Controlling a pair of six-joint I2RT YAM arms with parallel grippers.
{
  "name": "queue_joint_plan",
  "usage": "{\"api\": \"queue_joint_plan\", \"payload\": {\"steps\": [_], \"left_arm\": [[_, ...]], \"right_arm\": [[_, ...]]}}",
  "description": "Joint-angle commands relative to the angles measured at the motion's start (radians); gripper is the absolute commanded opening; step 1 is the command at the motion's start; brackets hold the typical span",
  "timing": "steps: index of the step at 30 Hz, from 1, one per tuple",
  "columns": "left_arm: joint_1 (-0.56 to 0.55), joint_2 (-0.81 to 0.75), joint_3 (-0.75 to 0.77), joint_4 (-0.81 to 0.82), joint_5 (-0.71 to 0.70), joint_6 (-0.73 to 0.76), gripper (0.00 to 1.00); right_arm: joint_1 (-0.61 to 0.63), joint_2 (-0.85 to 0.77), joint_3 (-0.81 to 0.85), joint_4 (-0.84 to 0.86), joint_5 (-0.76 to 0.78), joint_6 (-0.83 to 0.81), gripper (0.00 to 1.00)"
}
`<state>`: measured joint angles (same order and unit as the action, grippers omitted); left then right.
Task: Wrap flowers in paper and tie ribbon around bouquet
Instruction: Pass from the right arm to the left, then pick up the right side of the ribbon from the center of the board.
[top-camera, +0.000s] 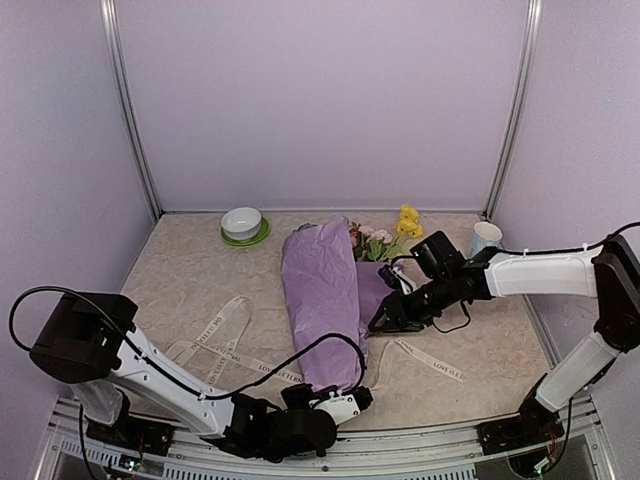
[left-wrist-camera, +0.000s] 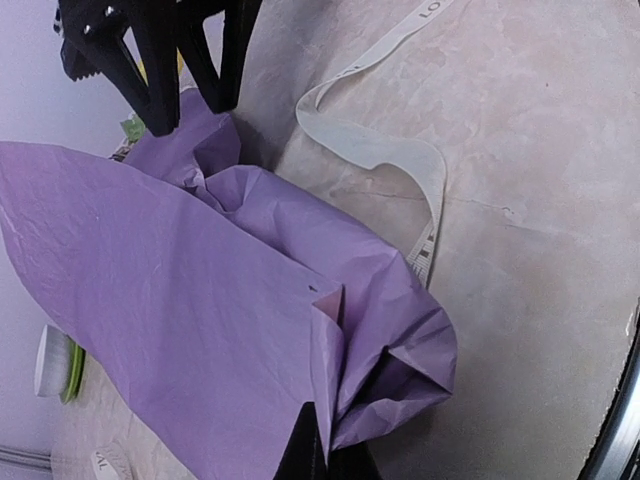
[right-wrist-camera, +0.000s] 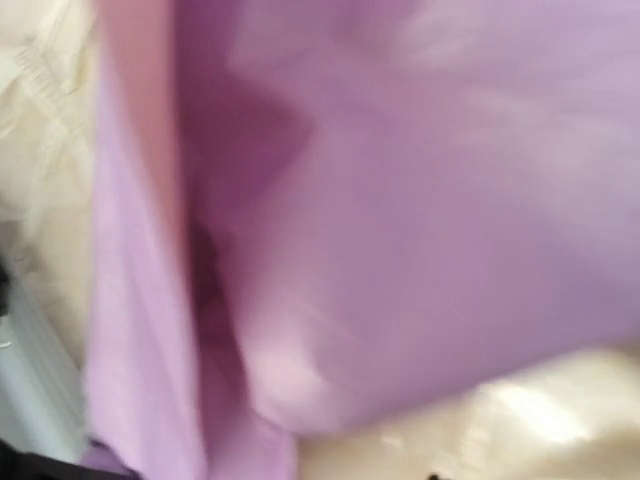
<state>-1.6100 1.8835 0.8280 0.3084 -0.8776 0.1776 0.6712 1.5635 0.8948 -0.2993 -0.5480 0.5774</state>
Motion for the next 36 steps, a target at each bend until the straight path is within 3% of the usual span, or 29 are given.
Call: {"api": "queue_joint_plan", "payload": {"steps": [1, 6, 11, 17, 19, 23, 28, 36], "left_arm": [[0.016, -0.04, 0.003, -0.032, 0.085, -0.026, 0.0], [0.022, -0.033, 0.016, -0.052, 0.092, -0.029, 0.0], [0.022, -0.028, 0.03, -0.069, 0.099, -0.027, 0.0], [0.025, -0.041, 0.036, -0.091, 0.092, -0.031, 0.0], [0.027, -0.048, 0.034, -0.1, 0.091, -0.04, 0.0], [0.028, -0.056, 0.029, -0.102, 0.091, -0.041, 0.0], [0.033, -0.057, 0.032, -0.097, 0.11, -0.031, 0.0], [0.036, -0.021, 0.042, -0.08, 0.167, -0.028, 0.0]], "right_arm": [[-0.019, -0.074, -0.012, -0.221, 0.235, -0.064, 0.46], [-0.019, -0.093, -0.024, -0.365, 0.369, -0.064, 0.51], [-0.009, -0.011, -0.019, -0.337, 0.365, -0.103, 0.58], [0.011, 0.15, 0.057, -0.319, 0.453, -0.167, 0.57], [0.011, 0.175, 0.063, -0.311, 0.481, -0.171, 0.42], [0.001, 0.198, 0.082, -0.292, 0.533, -0.175, 0.0], [-0.091, 0.159, 0.092, -0.284, 0.565, -0.174, 0.0], [-0.354, -0.075, 0.138, -0.285, 0.454, -0.213, 0.0]]}}
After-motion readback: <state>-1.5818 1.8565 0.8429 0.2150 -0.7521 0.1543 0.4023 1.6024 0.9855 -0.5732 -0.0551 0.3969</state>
